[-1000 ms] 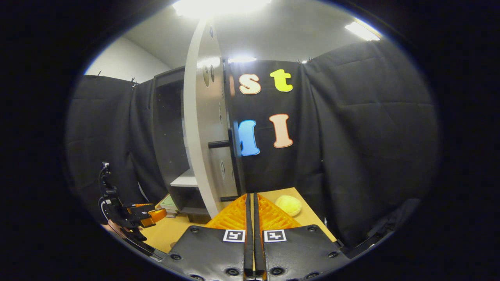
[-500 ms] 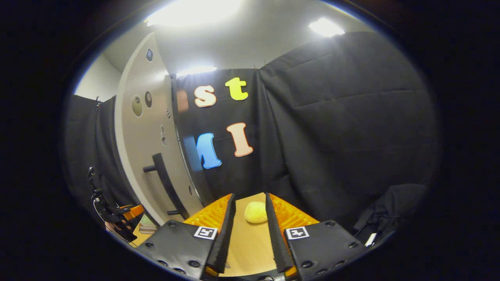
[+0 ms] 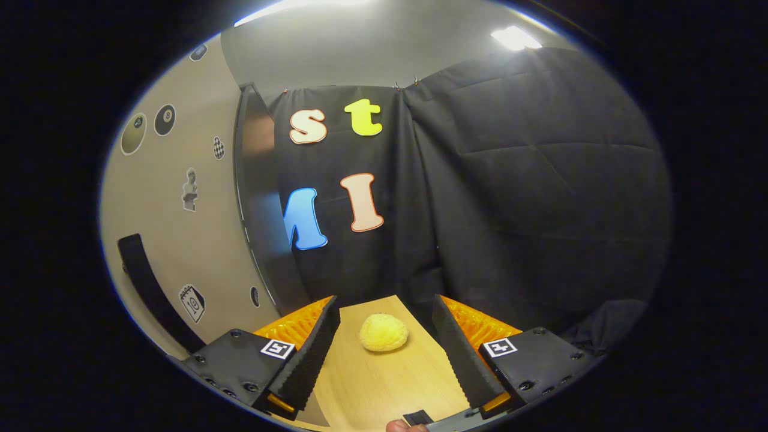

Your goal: Open the cabinet door with the right hand, grasp the bottle in the cabinet with the left hand and place it on the coaster, then close the cabinet door with the right hand.

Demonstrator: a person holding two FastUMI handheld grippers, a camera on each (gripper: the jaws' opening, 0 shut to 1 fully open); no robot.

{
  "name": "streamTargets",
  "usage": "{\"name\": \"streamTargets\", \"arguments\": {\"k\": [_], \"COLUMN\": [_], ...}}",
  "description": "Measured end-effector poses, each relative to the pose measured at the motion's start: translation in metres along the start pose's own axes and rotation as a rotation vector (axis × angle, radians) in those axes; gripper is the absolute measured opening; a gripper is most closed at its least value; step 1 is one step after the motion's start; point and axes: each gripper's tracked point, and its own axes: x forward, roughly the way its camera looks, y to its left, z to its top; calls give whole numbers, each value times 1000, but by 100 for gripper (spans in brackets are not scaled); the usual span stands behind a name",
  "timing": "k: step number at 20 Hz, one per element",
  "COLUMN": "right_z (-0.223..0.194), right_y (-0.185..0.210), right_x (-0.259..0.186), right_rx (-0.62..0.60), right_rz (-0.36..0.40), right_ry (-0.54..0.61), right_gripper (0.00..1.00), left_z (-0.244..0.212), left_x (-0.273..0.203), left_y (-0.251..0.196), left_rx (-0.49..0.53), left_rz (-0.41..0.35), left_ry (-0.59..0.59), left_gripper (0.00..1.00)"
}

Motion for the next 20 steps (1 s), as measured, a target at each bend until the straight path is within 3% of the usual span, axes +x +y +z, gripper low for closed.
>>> {"name": "streamTargets", "arguments": {"k": [2, 3, 4, 6, 10, 11, 12, 13, 14, 15, 16, 18, 19, 20], "right_z": [1, 1, 1, 3, 1, -3, -6, -9, -11, -13, -12, -11, -11, -11], "right_y": [-2, -4, -5, -11, -15, -13, -13, -13, -15, -17, -18, -15, -15, -15], "right_x": [14, 20, 26, 39, 57, 60, 62, 65, 67, 69, 70, 72, 74, 75], "right_rx": [-7, -7, -5, 7, 26, 34, 39, 37, 28, 16, 6, 4, 3, 0], "right_rz": [-2, -2, -4, -19, -35, -30, -26, -26, -33, -44, -51, -47, -43, -42], "right_ry": [4, 6, 8, 1, 1, 12, 22, 31, 38, 39, 35, 31, 31, 30], "right_gripper": [98, 92, 98, 92, 98, 92, 98, 93, 98, 92, 98, 92, 98, 93], "left_z": [-2, -1, -2, -5, -11, -14, -18, -21, -24, -24, -26, -28, -27, -28], "left_x": [19, 29, 38, 53, 82, 89, 94, 100, 104, 110, 115, 123, 127, 129], "left_y": [-4, -5, -7, -10, -13, -15, -16, -17, -17, -18, -17, -18, -19, -18], "left_rx": [-2, -1, -3, 3, 14, 10, 7, 8, 6, 0, -9, -26, -33, -33], "left_rz": [-17, -15, -17, -25, -29, -38, -47, -50, -52, -54, -52, -53, -58, -58], "left_ry": [12, 9, 6, 7, 17, 21, 26, 32, 38, 39, 40, 40, 38, 37], "left_gripper": [83, 83, 83, 83, 86, 86, 86, 86, 86, 86, 83, 86, 86, 86]}}
